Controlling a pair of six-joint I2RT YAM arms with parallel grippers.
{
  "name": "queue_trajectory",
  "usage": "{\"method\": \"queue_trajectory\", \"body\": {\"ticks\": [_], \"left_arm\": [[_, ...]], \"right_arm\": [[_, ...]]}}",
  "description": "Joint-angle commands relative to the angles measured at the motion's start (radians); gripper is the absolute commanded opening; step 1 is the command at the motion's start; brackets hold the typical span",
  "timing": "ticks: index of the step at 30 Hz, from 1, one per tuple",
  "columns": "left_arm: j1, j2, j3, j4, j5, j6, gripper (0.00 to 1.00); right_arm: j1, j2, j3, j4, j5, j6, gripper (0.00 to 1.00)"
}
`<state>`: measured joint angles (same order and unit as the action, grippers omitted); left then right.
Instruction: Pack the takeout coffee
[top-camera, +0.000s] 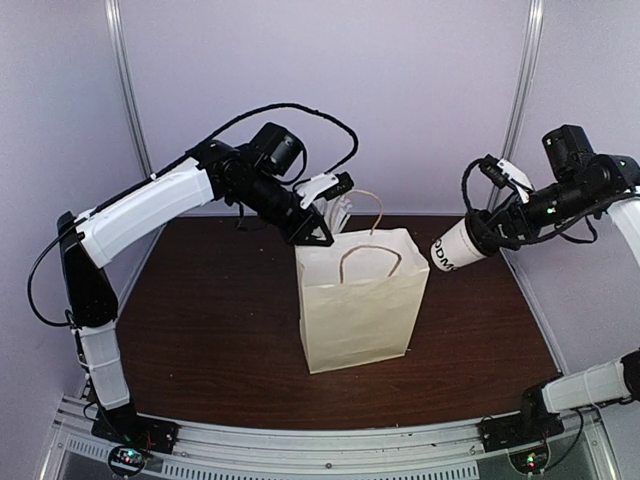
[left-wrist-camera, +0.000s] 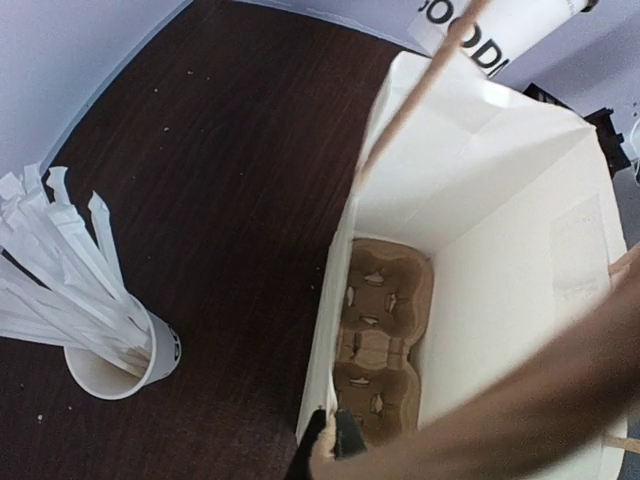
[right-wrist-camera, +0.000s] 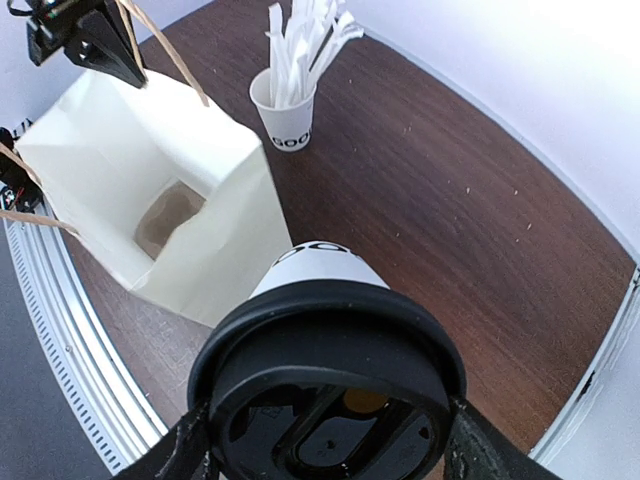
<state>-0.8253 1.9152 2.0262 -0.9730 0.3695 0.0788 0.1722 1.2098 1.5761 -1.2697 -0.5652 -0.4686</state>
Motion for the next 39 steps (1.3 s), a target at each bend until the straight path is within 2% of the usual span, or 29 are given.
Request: {"method": "queue_trajectory", "body": {"ticks": [1, 7, 11, 16, 20, 26, 32, 39], "left_arm": [[0.005, -0.004, 0.049, -0.039, 0.012, 0.053, 0.00], [0.005, -0.076, 0.056, -0.063, -0.088, 0.139, 0.00], [0.005, -0.105, 0.046, -0.060, -0.097, 0.177, 0.00], [-0.005, -0.116, 0.016, -0.026, -0.085, 0.140, 0.00], [-0.025, -0.151, -0.066, 0.050, -0.108, 0.100, 0.00], [-0.050, -0.182, -0.142, 0.104, -0.114, 0.070, 0.00], [-0.071, -0.193, -0.148, 0.107, -0.119, 0.058, 0.00], [-0.082, -0.206, -0.142, 0.105, -0.126, 0.053, 0.00]], "right_arm": [[-0.003, -0.045, 0.083, 0.003, -0.063, -0.010, 0.64], [-0.003, -0.059, 0.176, 0.054, -0.244, -0.009, 0.64], [0.017, -0.025, 0.226, 0.078, -0.382, 0.017, 0.64], [0.105, 0.012, 0.272, 0.062, -0.379, -0.029, 0.64], [0.231, 0.028, 0.276, 0.039, -0.322, -0.076, 0.63], [0.436, 0.065, 0.253, 0.026, -0.100, -0.145, 0.63], [0.547, 0.113, 0.254, 0.033, 0.031, -0.194, 0.62], [0.579, 0.153, 0.296, 0.069, 0.099, -0.182, 0.61]]}}
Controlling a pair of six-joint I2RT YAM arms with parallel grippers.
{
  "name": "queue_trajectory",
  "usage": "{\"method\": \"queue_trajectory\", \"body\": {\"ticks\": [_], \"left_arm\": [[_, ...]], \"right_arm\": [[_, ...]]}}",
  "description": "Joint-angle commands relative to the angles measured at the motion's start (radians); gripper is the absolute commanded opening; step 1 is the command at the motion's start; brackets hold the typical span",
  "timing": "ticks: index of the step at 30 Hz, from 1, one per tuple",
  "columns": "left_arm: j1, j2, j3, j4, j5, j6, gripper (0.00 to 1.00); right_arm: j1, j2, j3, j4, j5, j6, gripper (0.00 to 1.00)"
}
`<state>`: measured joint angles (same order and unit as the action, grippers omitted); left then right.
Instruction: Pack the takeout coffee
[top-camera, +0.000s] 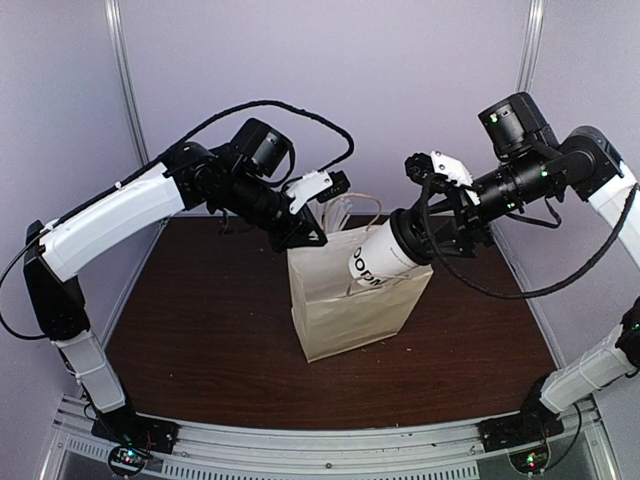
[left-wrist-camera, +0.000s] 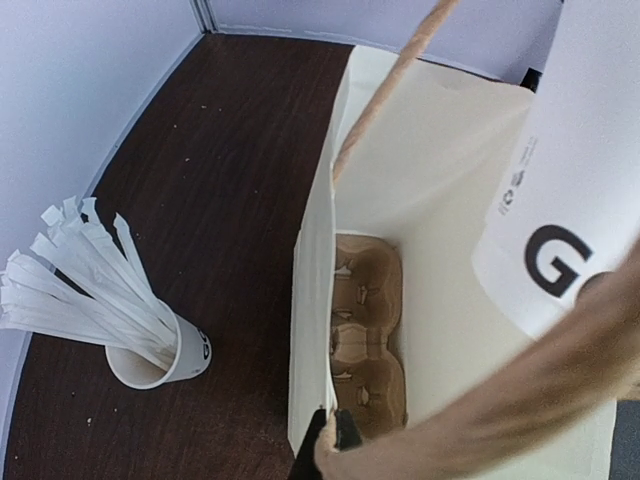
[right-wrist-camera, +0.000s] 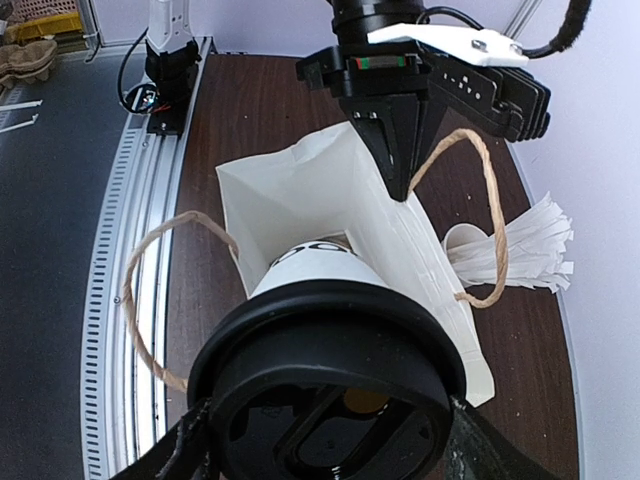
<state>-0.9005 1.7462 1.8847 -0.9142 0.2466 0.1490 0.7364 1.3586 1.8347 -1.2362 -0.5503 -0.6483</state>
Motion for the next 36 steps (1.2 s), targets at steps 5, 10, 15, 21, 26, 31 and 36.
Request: {"method": "queue_trajectory", "body": {"ticks": [5, 10, 15, 21, 26, 31, 36], "left_arm": [[-0.017, -0.040, 0.002, 0.047, 0.000, -0.035, 0.00], [-0.027, -0.035, -0.002, 0.049, 0.003, -0.035, 0.00], [-0.037, -0.033, 0.002, 0.048, 0.008, -0.041, 0.00], [-0.064, -0.051, -0.004, 0.047, -0.024, -0.026, 0.00], [-0.073, -0.054, -0.005, 0.047, -0.021, -0.035, 0.03], [-0.076, -0.051, 0.005, 0.047, 0.009, -0.069, 0.44], [-0.078, -0.093, -0.012, 0.079, 0.033, -0.094, 0.55]], "right_arm": [[0.098, 0.044, 0.020, 0.030, 0.219, -0.042, 0.60], [0.201, 0.109, 0.002, 0.021, 0.387, -0.125, 0.60], [0.231, 0.167, 0.039, 0.014, 0.433, -0.149, 0.58], [0.289, 0.206, 0.027, 0.045, 0.543, -0.178, 0.57], [0.335, 0.187, -0.052, 0.024, 0.612, -0.183, 0.56], [0.370, 0.131, -0.210, -0.014, 0.595, -0.199, 0.54], [0.400, 0.118, -0.232, -0.041, 0.578, -0.188, 0.54]]}}
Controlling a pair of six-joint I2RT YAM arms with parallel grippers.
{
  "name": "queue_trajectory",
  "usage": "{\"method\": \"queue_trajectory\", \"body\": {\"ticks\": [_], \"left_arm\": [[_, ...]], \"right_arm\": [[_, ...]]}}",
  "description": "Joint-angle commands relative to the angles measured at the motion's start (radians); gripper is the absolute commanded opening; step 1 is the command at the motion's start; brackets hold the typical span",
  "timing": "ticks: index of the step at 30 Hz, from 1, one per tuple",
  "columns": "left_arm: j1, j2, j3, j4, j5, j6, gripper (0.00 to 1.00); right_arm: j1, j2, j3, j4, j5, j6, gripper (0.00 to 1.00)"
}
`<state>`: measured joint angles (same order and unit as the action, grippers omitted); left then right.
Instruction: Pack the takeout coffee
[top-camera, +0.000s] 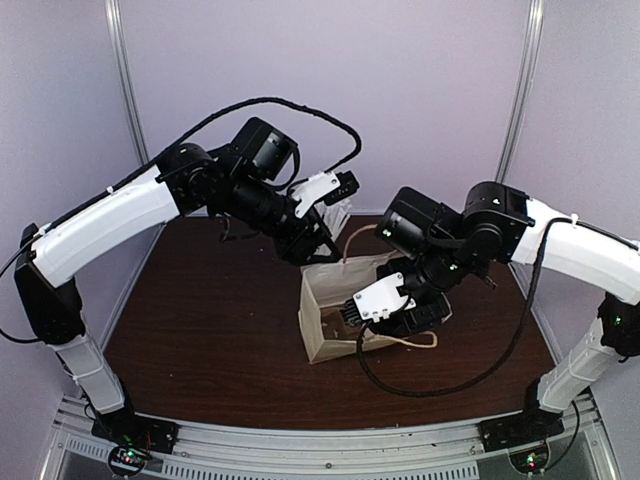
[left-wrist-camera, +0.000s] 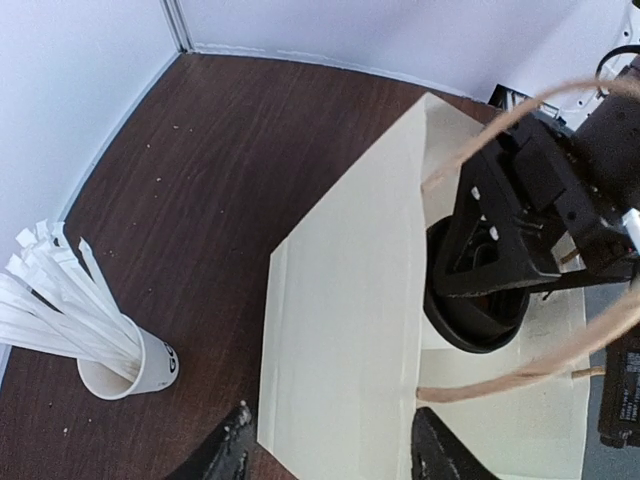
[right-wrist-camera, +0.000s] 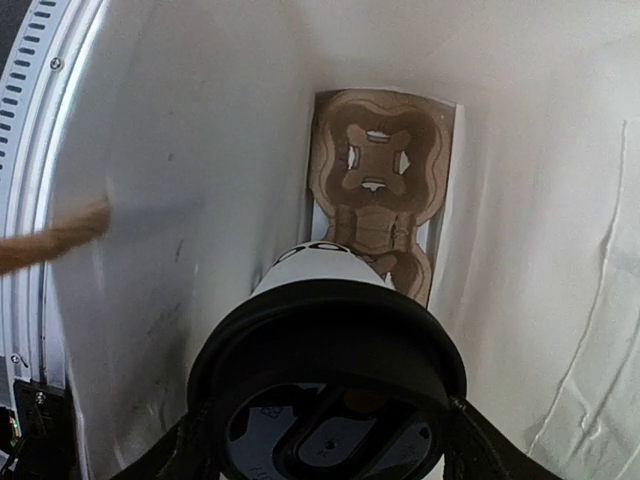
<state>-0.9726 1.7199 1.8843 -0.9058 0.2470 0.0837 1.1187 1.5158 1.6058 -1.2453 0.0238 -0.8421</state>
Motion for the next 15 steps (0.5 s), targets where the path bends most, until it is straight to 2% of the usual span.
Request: {"method": "queue_trajectory", "body": {"ticks": [1, 4, 9, 15], "left_arm": [[-0.007, -0.082, -0.023, 0.099, 0.040, -0.034, 0.56], [-0.006, -0.134, -0.068, 0.175, 0.032, -0.059, 0.60], [-0.005, -0.195, -0.156, 0.287, -0.069, -0.069, 0.66], [0.005, -0.167, -0.180, 0.309, -0.120, -0.081, 0.68]], "right_arm": [[0.020, -0.043, -0.003, -0.037, -0.003, 0.010, 0.54], [0.024, -0.060, -0.028, -0.050, -0.017, 0.021, 0.54], [0.030, -0.079, -0.076, -0.059, -0.021, 0.024, 0.53], [0.030, -0.086, -0.140, -0.036, -0.008, 0.030, 0.51]]}}
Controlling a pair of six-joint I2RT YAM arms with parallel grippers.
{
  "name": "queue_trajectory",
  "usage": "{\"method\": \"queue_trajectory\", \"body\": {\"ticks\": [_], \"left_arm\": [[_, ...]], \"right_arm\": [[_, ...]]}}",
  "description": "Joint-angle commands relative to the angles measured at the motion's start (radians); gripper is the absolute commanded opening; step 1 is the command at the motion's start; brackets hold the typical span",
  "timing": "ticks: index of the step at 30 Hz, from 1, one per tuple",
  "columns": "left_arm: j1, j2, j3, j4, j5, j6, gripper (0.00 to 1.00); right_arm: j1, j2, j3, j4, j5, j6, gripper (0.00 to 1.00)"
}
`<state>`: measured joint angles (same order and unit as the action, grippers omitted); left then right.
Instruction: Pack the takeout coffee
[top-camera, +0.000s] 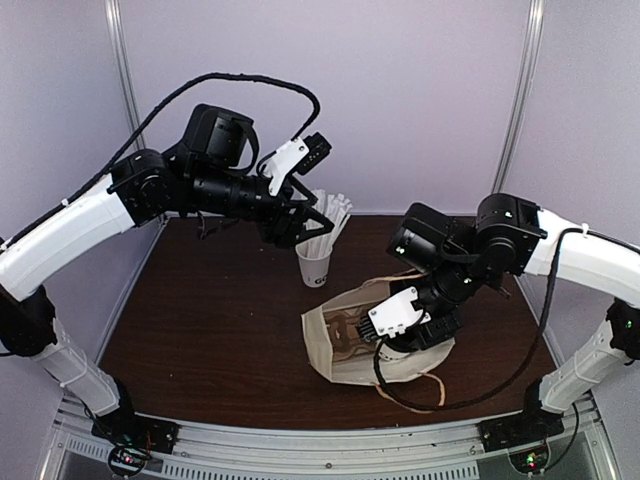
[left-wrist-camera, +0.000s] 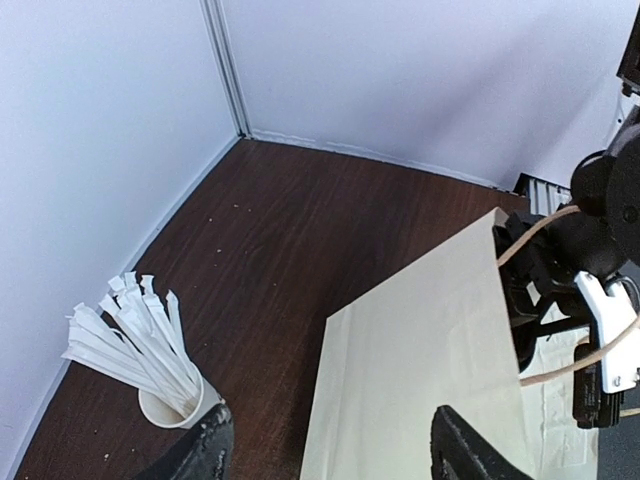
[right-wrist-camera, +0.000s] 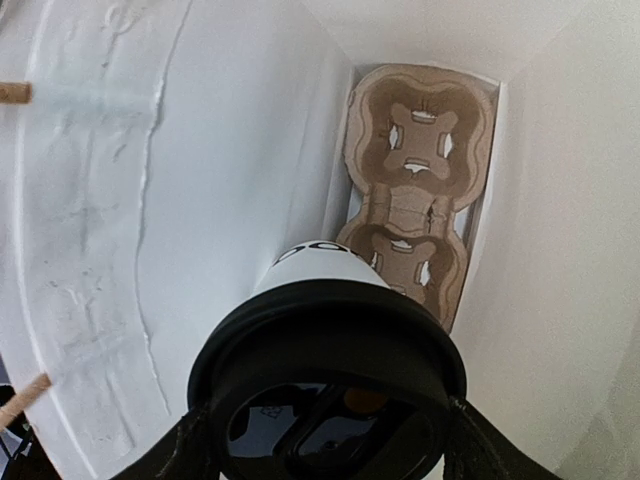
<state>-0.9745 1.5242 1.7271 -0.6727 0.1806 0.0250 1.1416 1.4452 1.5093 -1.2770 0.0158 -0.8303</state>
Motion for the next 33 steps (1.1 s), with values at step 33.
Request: {"method": "queue_trajectory", "body": {"ticks": [33], "left_arm": [[0.133, 0.107, -0.063, 0.151, 0.189, -0.086, 0.68]], "right_arm": [[0.009, -0.039, -0.084, 0.121, 0.184, 0.056, 0.46]]}}
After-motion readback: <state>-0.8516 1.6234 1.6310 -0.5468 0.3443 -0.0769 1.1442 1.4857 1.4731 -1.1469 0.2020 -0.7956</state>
